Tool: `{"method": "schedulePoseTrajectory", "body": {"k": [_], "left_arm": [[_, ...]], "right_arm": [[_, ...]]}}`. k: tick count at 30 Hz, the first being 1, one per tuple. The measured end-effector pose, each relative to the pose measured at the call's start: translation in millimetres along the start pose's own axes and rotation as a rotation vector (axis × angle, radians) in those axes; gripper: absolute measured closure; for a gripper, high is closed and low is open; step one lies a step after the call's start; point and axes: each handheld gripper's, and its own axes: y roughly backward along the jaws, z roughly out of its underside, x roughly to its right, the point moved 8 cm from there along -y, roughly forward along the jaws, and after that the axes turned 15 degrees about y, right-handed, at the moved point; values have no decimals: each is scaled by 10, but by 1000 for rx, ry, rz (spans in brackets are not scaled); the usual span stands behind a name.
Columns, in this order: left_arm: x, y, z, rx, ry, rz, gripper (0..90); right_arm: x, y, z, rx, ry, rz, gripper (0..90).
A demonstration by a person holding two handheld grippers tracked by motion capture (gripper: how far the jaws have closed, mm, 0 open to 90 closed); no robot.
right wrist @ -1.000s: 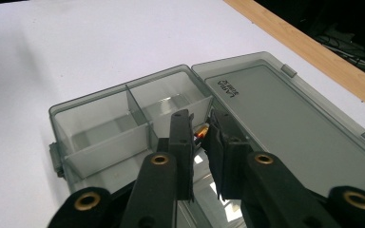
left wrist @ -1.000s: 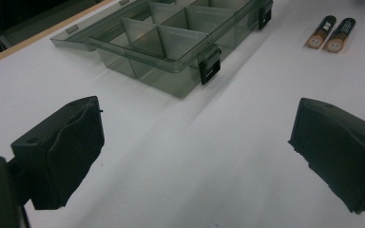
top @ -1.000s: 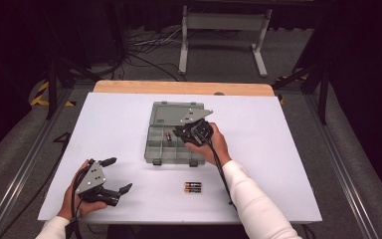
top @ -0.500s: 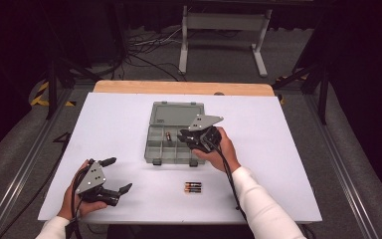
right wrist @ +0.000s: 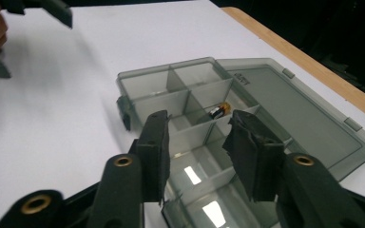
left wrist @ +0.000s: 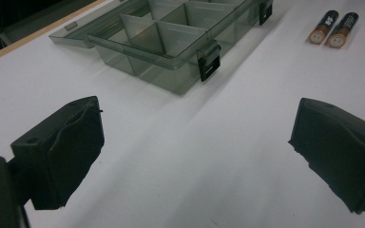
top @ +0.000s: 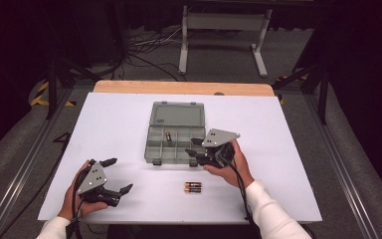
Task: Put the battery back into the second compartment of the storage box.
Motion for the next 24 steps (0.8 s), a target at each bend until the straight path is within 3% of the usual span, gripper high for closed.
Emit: {"method": "schedulePoseTrajectory", "body": {"k": [6, 12, 16, 24], "left_arm": [[7, -6, 4, -6, -3, 2, 38], [-2, -4, 1, -1, 0, -3, 34], [3, 2, -2, -2, -5, -3, 34], [12, 9, -9, 3, 0, 1, 27]], "right_arm": [[-98, 132, 42, 9, 7, -5, 423], [-311, 254, 223, -36, 36, -33, 250], [-480, 288, 373, -82, 37, -76, 278], [-731, 335, 528, -114, 31, -142, 311]]}}
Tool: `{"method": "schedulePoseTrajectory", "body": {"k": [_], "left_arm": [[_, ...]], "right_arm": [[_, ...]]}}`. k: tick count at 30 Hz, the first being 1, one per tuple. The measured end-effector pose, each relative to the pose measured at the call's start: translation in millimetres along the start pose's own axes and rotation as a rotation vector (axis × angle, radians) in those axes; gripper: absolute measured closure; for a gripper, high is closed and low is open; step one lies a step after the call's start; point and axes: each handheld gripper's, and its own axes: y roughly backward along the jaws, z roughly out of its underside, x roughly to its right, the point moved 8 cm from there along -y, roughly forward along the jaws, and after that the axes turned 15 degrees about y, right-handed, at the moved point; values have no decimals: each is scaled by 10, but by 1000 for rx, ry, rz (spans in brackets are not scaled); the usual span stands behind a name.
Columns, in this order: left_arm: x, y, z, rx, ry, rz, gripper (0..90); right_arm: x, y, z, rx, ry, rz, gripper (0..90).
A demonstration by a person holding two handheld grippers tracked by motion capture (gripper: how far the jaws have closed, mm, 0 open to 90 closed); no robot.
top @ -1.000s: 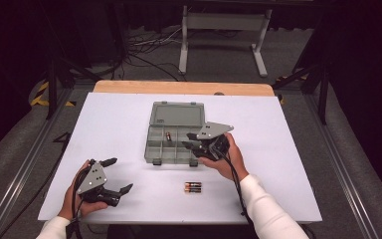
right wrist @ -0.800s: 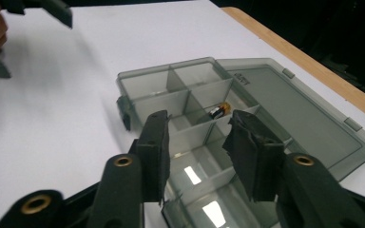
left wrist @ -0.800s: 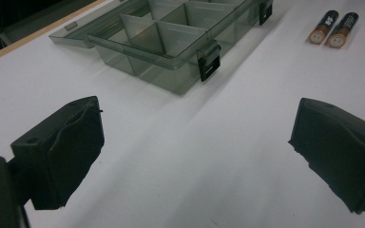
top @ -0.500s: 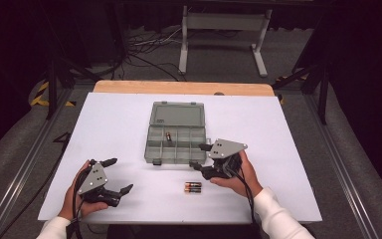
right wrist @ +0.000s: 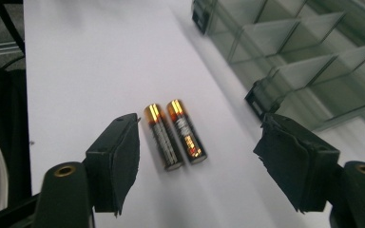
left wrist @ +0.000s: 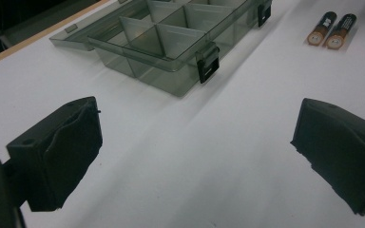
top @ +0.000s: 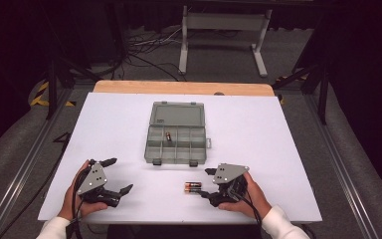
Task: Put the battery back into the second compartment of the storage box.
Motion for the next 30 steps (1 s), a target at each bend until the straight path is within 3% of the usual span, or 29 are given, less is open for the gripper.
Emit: {"method": "schedulePoseTrajectory", "body": {"k": [11, 30], "left_arm": [[15, -3, 2, -9, -8, 9, 27], [11, -24, 13, -18, -13, 2, 34]], "right_arm": [[-224, -100, 90, -35, 2, -91, 362], [-313, -238, 70, -37, 6, -126, 400]]}}
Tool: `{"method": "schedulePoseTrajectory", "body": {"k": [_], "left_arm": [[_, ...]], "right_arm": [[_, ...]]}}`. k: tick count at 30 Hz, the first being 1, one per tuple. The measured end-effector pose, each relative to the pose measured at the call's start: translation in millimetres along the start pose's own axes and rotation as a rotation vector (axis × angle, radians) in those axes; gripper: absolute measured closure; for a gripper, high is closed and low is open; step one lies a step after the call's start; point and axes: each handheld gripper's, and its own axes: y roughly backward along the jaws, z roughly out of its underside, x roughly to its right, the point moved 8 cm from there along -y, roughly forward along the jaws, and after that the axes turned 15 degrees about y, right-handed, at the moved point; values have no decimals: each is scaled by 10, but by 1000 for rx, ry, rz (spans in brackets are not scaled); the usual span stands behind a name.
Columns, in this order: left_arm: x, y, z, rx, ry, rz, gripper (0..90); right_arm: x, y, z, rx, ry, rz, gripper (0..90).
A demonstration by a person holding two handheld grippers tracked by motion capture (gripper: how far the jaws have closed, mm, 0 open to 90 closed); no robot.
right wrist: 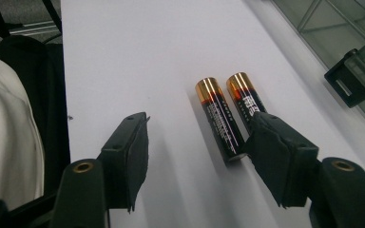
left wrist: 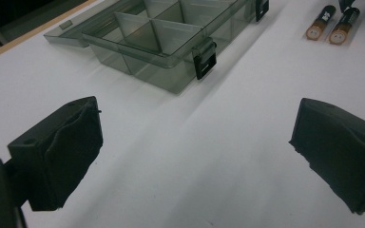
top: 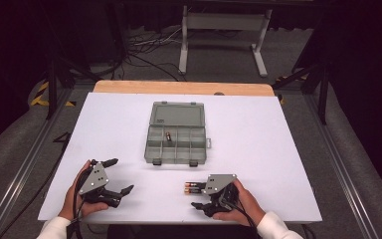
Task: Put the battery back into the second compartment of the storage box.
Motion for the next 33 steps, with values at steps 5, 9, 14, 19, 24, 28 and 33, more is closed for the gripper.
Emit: {"method": "schedulePoseTrajectory", "body": {"k": [5, 9, 14, 19, 24, 28, 33], "left_arm": [[2, 0, -3, 2, 3, 4, 33], [5, 1, -1, -1, 3, 8, 33], [6, -4, 1, -2, 6, 5, 34], [-1, -4, 0, -1, 5, 4, 34], [1, -3, 2, -1, 5, 6, 34], [-4, 2, -2, 2, 4, 6, 34], [-3, 5, -6, 5, 4, 7, 34]], "right_arm": [[-43, -64, -15, -13, 14, -29, 438], [-63, -92, -44, -10, 1, -68, 540], [-42, -92, -54, -33, -16, -88, 639], [-24, -104, -91, -92, -3, -119, 758], [-13, -108, -107, -119, 16, -129, 776], [-18, -110, -114, -115, 20, -123, 777], [-9, -83, -126, -104, 20, -112, 777]]}}
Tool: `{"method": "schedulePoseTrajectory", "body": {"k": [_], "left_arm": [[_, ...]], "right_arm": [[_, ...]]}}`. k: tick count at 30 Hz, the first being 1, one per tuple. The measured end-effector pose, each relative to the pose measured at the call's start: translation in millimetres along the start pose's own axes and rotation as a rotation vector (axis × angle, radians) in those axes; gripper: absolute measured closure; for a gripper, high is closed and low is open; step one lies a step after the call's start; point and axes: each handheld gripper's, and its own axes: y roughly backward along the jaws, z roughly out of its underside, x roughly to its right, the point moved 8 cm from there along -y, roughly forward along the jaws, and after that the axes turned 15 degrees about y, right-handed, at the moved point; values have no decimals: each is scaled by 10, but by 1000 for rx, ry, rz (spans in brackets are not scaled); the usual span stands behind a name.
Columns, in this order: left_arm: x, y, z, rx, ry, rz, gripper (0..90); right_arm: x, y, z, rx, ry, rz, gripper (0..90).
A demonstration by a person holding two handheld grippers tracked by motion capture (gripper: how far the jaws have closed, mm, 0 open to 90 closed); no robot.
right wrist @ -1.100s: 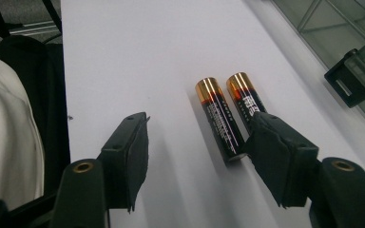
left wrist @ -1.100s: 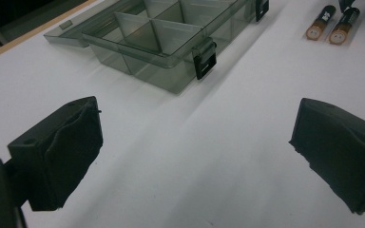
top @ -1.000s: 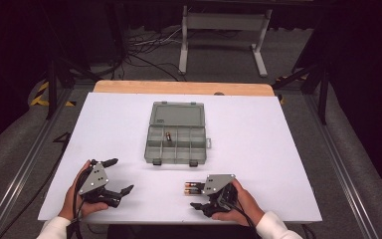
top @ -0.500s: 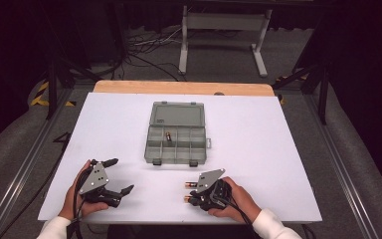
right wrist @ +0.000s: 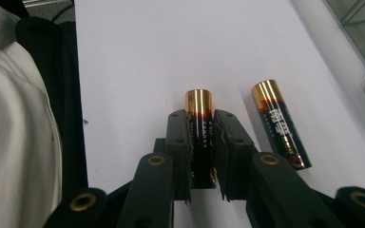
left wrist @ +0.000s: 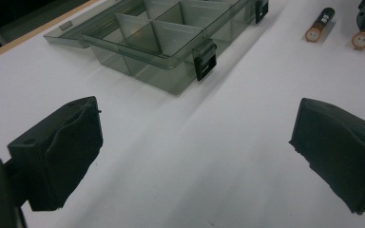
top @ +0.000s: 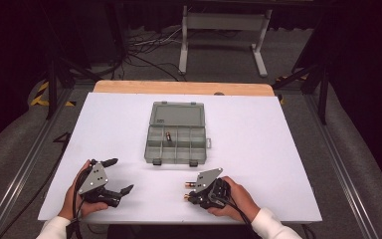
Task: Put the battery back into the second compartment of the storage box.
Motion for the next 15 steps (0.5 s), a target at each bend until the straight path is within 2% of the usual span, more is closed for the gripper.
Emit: {"method": "schedulePoseTrajectory", "body": {"k": [15], "left_arm": [[-11, 2, -5, 2, 1, -5, 33]], "right_arm": [[152, 197, -71, 64, -14, 89, 777]]}}
